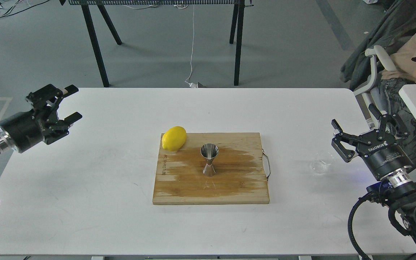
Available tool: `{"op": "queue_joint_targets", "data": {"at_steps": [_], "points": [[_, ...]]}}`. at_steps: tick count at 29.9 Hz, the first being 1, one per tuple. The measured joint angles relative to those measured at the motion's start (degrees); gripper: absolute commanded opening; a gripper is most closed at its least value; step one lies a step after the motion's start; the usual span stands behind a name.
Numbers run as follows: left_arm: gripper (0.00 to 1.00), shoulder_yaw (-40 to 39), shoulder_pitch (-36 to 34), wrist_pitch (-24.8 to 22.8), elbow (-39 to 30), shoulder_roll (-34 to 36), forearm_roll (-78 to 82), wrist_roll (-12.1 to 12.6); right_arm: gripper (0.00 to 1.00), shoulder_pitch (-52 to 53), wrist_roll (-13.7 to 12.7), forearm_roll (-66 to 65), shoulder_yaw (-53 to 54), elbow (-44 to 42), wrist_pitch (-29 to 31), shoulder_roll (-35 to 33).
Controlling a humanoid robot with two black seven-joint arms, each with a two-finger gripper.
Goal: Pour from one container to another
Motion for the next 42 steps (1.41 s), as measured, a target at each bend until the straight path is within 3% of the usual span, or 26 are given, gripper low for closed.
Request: {"op": "queue_joint_targets", "data": {"at_steps": [6,13,16,21,27,34,42], "points": [[1.0,-0.8,-0.1,-0.3,2.5,-0.5,-24.0,0.0,0.99,-0.4,0.0,4.0,1.3,1.2,0.0,0.5],[1.0,-0.6,0.3,-0.3,3.0,-4.3,-29.0,0.0,0.99,-6.2,0.8,21.5,7.4,6.6,-0.9,0.2],[1.0,-0.5,0.6,-0.3,3.0,-5.3,-29.1,0.0,0.99,-10.9,0.8,22.3,11.6,10.3,-6.3,0.0],[1.0,-0.4,0.7,-0.3,3.0,-6.7,-29.1,0.0,0.99,-19.1,0.9,22.3,18.3,18.5,-21.6,0.0],[1.0,-0.2,0.8,-0.3,3.0,-7.7,-29.1,0.0,0.99,-22.2,1.0,19.3,18.6,20.2,-33.9,0.1],[1.0,-0.2,1.9,-0.3,3.3,-8.1,-29.1,0.0,0.99,-20.0,1.4,15.6,14.6,17.1,-37.7,1.3],[1.0,-0.2,2.4,-0.3,3.4,-8.1,-29.1,0.0,0.99,-14.7,3.7,14.3,7.7,12.9,-41.4,1.4]]}}
